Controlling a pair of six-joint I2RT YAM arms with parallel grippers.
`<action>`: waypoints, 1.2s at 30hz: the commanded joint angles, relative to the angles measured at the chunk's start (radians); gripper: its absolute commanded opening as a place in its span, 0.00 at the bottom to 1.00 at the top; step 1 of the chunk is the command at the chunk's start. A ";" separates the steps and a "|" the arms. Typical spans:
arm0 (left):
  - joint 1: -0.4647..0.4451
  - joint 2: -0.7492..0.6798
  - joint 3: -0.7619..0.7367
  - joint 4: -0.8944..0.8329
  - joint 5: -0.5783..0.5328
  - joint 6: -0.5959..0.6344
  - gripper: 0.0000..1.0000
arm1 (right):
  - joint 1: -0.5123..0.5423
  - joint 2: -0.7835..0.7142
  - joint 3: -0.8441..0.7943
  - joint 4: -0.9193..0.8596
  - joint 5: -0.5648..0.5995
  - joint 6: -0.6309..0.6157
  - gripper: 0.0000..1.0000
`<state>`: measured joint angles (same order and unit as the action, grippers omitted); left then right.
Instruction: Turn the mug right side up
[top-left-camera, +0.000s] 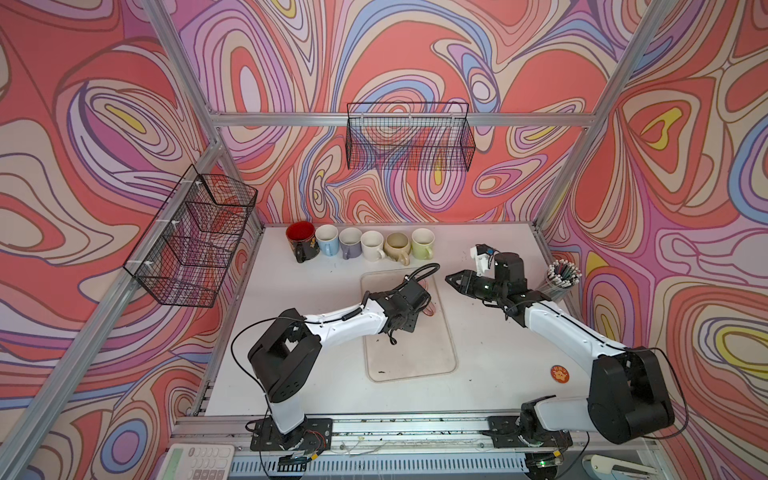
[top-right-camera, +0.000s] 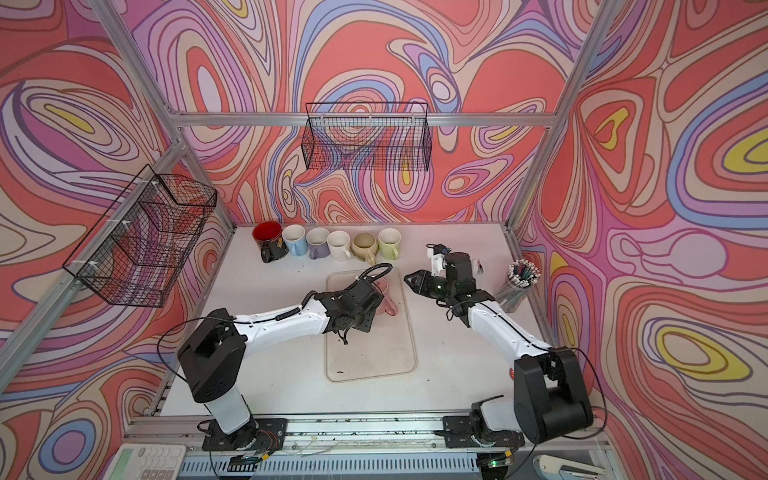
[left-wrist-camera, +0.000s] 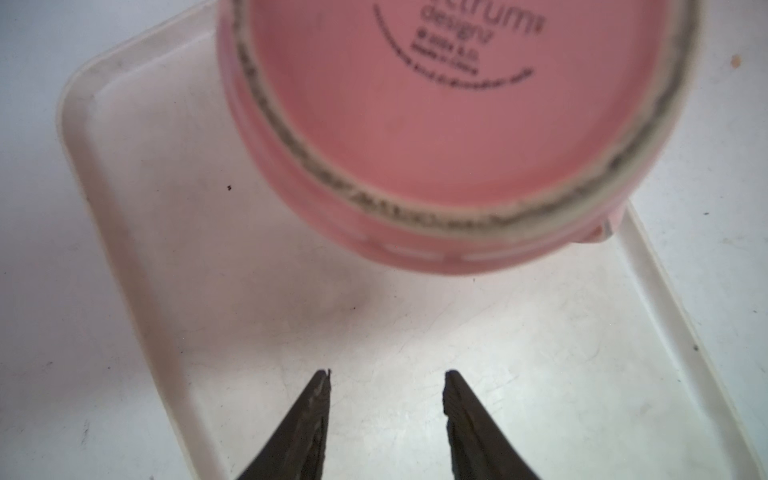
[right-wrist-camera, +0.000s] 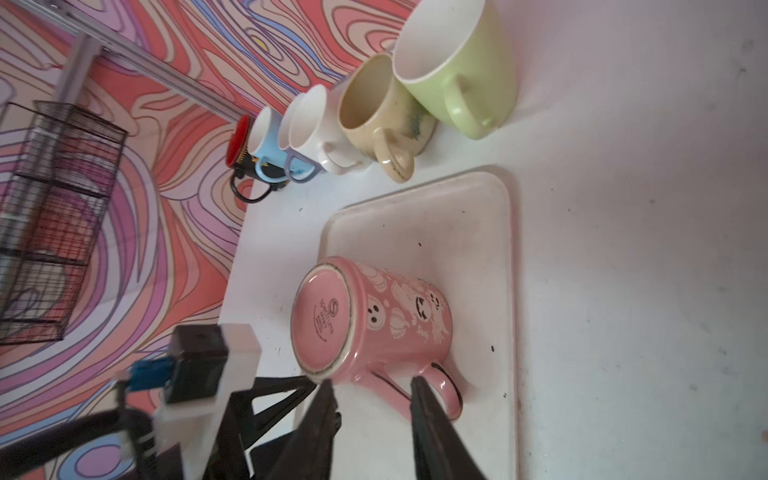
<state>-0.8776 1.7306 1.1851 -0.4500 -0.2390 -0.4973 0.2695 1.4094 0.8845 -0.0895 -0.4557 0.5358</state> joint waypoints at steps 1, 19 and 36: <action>-0.003 -0.095 -0.034 -0.040 -0.033 0.009 0.47 | 0.049 0.078 0.082 -0.158 0.195 -0.108 0.16; 0.071 -0.450 -0.228 -0.041 -0.036 0.051 0.82 | 0.275 0.265 0.167 -0.244 0.370 -0.145 0.00; 0.100 -0.440 -0.258 -0.045 -0.053 0.050 0.77 | 0.474 0.248 0.118 -0.055 0.286 0.018 0.00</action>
<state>-0.7834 1.2675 0.9382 -0.4835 -0.3019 -0.4381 0.7467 1.6997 1.0283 -0.1917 -0.1528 0.5266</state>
